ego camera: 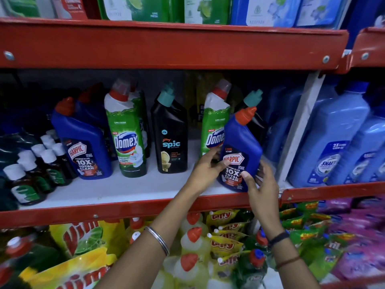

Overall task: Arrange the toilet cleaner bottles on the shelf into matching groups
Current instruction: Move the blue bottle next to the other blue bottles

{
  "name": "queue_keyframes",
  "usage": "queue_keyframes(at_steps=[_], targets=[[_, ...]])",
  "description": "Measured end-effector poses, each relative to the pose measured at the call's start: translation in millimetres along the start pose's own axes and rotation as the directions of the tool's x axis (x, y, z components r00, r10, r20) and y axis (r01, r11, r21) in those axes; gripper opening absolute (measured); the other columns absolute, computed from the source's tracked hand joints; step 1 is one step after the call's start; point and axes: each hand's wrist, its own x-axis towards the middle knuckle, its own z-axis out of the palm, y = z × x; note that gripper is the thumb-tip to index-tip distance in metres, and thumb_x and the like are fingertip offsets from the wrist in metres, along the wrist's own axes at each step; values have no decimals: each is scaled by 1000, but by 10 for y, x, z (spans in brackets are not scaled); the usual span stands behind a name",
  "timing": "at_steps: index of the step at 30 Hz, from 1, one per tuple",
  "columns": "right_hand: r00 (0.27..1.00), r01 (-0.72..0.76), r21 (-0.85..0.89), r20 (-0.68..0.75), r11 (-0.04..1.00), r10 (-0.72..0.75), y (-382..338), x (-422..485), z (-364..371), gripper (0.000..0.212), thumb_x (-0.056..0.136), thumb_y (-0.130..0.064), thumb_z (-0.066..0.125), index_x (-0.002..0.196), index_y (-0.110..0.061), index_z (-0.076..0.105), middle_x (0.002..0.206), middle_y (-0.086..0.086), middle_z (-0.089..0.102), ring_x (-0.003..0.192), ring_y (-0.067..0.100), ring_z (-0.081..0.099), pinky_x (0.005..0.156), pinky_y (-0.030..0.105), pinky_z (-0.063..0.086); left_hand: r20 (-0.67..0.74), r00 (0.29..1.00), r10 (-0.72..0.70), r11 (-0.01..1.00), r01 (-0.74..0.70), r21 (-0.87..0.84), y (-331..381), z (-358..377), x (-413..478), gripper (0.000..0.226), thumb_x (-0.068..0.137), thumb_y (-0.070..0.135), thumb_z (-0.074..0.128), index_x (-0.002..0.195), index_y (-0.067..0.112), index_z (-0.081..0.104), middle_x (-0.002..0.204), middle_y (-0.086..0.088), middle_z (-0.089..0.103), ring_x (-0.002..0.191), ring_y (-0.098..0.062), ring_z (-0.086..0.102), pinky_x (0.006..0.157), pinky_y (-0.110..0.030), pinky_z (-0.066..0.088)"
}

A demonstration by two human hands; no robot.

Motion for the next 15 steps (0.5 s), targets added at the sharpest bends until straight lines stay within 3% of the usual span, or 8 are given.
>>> queue_keyframes(at_steps=[3,5,9,13,15], targets=[[999,-5,55,47,998,3,-61,-10,21,39,89,-20,62,126,-22,50,113,-9,59,97,-19,55,80,5,46,-15,1000,10,999,-11,-48,34,-89,-100,32,89,13,62,118,20,54,102,0,64,101,-22,64,92,-48,55],[998,-7,100,63,995,1,-146,-37,92,40,89,-18,62,127,-21,50,116,-6,61,101,-17,56,83,8,48,-63,997,44,997,-48,-56,61,-198,-172,30,88,12,62,114,23,55,101,0,65,97,-19,64,91,-48,55],[994,16,198,103,980,-37,-406,-138,352,44,88,-19,62,131,-18,49,125,1,63,113,7,60,91,26,52,-185,979,83,993,-97,-67,123,-529,-385,30,88,13,62,114,27,56,102,3,67,95,-13,66,86,-36,57],[985,34,243,157,969,-74,-671,-298,724,40,88,-15,63,126,-21,53,116,-10,65,105,-3,61,84,18,53,-326,943,74,995,-90,-35,129,-938,-667,32,88,14,62,119,21,58,105,2,69,94,-8,67,89,-39,57],[980,17,269,188,963,-70,-780,-391,930,40,87,-13,63,126,-17,54,113,-9,65,101,-8,61,80,12,51,-374,926,50,997,-65,-27,115,-1153,-808,32,88,16,62,120,19,58,110,-3,69,100,-14,66,91,-44,56]])
